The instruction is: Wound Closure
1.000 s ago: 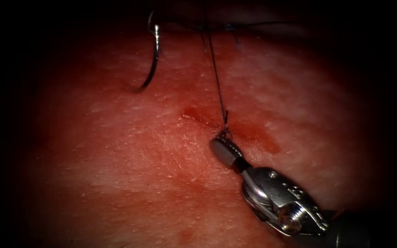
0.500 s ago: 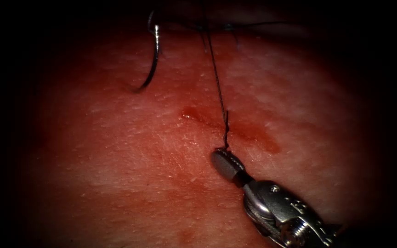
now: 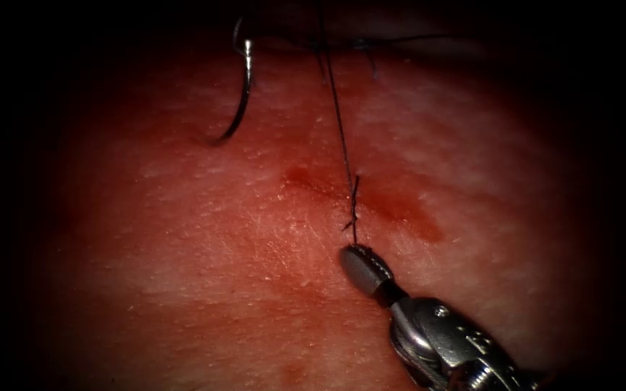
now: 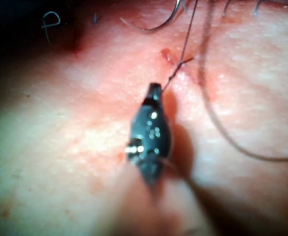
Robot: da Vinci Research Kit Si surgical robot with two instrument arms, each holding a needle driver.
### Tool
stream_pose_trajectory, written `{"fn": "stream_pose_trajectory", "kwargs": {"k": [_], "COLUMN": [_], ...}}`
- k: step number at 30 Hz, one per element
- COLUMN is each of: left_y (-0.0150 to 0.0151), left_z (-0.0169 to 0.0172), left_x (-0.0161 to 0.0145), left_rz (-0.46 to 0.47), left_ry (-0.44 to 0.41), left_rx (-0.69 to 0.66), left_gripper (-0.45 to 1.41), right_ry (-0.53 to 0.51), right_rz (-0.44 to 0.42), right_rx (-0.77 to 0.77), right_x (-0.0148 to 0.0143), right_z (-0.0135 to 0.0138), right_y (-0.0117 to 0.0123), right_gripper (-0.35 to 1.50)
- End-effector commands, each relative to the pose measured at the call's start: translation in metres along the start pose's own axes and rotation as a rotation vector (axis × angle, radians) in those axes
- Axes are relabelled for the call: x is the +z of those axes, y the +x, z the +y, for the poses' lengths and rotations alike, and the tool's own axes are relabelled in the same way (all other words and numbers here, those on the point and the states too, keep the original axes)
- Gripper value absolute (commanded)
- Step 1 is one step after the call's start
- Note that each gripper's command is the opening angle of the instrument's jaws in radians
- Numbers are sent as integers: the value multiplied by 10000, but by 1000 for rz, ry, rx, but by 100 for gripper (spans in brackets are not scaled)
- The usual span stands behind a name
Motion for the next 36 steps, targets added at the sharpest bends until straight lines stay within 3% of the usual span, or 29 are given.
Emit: {"fn": "stream_pose_trajectory", "kwargs": {"k": [1,10,21,25,26,27,28,29,32,36], "left_y": [2,-8,-9,0,4,11,16,21,37,56], "left_z": [-1,1,8,16,19,24,27,30,38,44], "left_x": [13,25,25,12,6,-5,-11,-20,-47,-83], "left_rz": [3,-3,1,24,29,43,50,54,89,141], "left_ry": [4,12,1,-38,-60,-101,-128,-160,-224,-303], "left_rx": [7,20,15,-12,-26,-58,-73,-79,-121,-194], "left_gripper": [-45,-45,-45,-45,-45,-45,-45,-45,-45,-45], "right_ry": [2,2,6,64,87,102,115,120,138,153], "right_rz": [-14,-61,-69,-42,-36,-26,-25,-24,-31,-32], "right_rx": [-3,-17,-17,-26,-37,-65,-71,-71,-82,-101], "right_x": [1,-4,-1,1,1,1,0,0,-5,-13], "right_z": [-7,-15,-13,-10,-9,-7,-6,-6,-4,1], "right_y": [-10,-29,-29,-24,-22,-19,-18,-18,-18,-15], "right_gripper": [-35,-35,-35,-35,-5,56,99,116,136,146]}}
